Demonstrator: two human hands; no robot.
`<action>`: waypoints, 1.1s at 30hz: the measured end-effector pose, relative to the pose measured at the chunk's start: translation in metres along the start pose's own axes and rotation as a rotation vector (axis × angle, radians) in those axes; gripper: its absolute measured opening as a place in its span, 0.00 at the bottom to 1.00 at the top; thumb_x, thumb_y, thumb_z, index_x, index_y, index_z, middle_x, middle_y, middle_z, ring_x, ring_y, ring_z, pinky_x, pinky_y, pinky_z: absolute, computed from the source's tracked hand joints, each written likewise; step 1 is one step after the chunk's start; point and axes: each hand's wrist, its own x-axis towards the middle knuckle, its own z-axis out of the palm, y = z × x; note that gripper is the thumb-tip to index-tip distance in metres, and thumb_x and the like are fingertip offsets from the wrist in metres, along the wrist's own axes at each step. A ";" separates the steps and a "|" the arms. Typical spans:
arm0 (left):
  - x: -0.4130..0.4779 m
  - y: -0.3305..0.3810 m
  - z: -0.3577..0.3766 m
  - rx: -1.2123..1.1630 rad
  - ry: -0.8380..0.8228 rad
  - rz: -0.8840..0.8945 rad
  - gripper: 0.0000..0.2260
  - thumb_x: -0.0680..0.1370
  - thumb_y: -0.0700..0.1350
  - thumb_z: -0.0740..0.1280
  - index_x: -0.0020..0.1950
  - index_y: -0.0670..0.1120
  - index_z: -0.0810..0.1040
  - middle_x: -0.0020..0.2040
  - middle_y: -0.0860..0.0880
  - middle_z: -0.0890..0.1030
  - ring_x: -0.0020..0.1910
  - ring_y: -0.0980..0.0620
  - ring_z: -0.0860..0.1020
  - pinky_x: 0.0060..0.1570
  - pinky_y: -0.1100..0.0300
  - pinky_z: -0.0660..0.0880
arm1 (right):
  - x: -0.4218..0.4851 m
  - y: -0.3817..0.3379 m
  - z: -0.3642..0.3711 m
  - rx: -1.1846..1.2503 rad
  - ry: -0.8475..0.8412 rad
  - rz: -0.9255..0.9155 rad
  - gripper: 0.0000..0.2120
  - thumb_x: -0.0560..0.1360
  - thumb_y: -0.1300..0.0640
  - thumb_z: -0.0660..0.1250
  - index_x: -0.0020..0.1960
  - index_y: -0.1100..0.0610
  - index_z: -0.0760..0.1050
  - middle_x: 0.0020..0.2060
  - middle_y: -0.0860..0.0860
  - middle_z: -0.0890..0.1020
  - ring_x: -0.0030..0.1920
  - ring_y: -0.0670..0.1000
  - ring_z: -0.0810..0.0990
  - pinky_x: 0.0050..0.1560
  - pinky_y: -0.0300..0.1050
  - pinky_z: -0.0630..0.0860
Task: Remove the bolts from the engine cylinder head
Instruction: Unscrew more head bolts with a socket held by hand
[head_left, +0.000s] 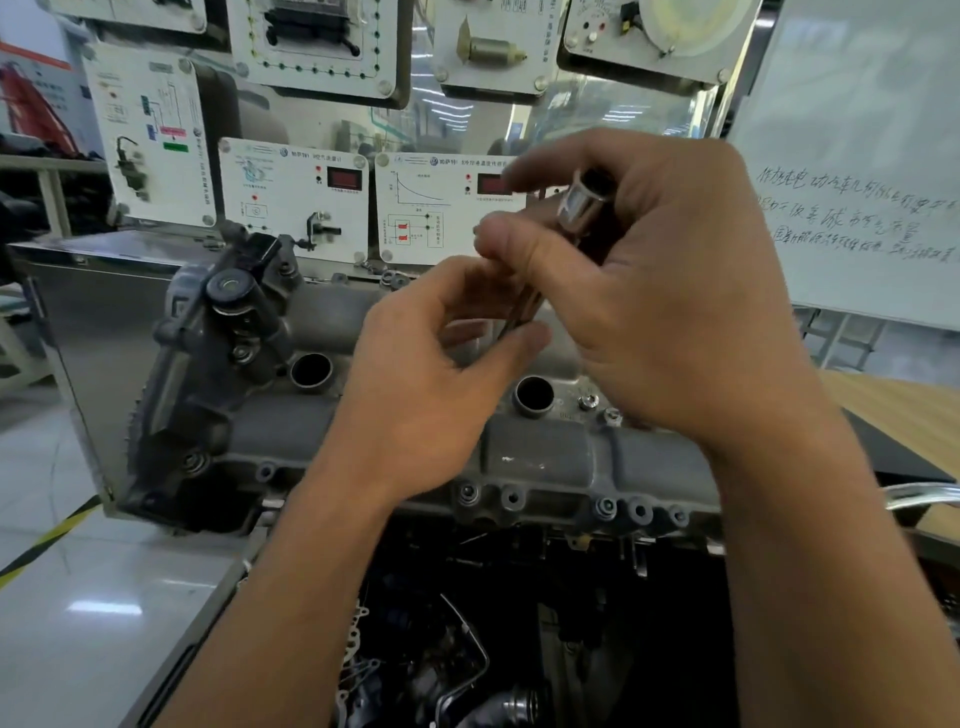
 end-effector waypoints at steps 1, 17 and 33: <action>0.001 -0.001 -0.005 -0.024 -0.101 -0.016 0.16 0.77 0.42 0.72 0.64 0.45 0.78 0.57 0.54 0.84 0.58 0.57 0.82 0.61 0.53 0.78 | 0.001 0.001 -0.004 -0.025 -0.071 -0.002 0.15 0.77 0.53 0.71 0.63 0.54 0.78 0.43 0.41 0.84 0.45 0.38 0.83 0.51 0.35 0.79; 0.010 0.003 0.000 0.148 0.150 0.052 0.09 0.63 0.53 0.75 0.40 0.56 0.80 0.35 0.53 0.82 0.34 0.52 0.81 0.33 0.63 0.79 | -0.002 0.000 0.005 0.073 0.122 -0.022 0.18 0.65 0.52 0.82 0.51 0.54 0.82 0.39 0.43 0.84 0.40 0.42 0.83 0.42 0.36 0.81; 0.011 0.002 -0.019 0.212 0.084 0.102 0.11 0.68 0.51 0.77 0.40 0.47 0.79 0.32 0.51 0.81 0.30 0.53 0.79 0.29 0.59 0.76 | 0.005 0.002 -0.001 0.117 -0.043 -0.067 0.16 0.66 0.53 0.81 0.51 0.50 0.82 0.40 0.43 0.85 0.41 0.42 0.84 0.43 0.36 0.81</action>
